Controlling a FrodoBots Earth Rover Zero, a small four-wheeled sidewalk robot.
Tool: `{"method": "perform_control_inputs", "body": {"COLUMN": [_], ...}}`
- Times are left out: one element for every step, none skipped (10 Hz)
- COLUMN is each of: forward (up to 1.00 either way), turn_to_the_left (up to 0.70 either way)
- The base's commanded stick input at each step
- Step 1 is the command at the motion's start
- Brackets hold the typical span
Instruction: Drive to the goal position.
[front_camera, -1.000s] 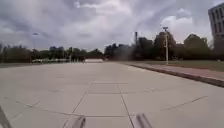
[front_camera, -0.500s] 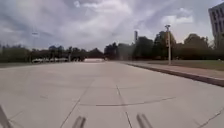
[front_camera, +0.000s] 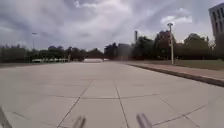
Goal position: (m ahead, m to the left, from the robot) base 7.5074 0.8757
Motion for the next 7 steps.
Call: {"method": "perform_control_inputs", "body": {"forward": [1.00, 1.00, 1.00, 1.00, 1.00, 1.00, 1.00], "turn_to_the_left": [0.00, 0.00, 0.00, 0.00, 0.00, 0.00, 0.00]}}
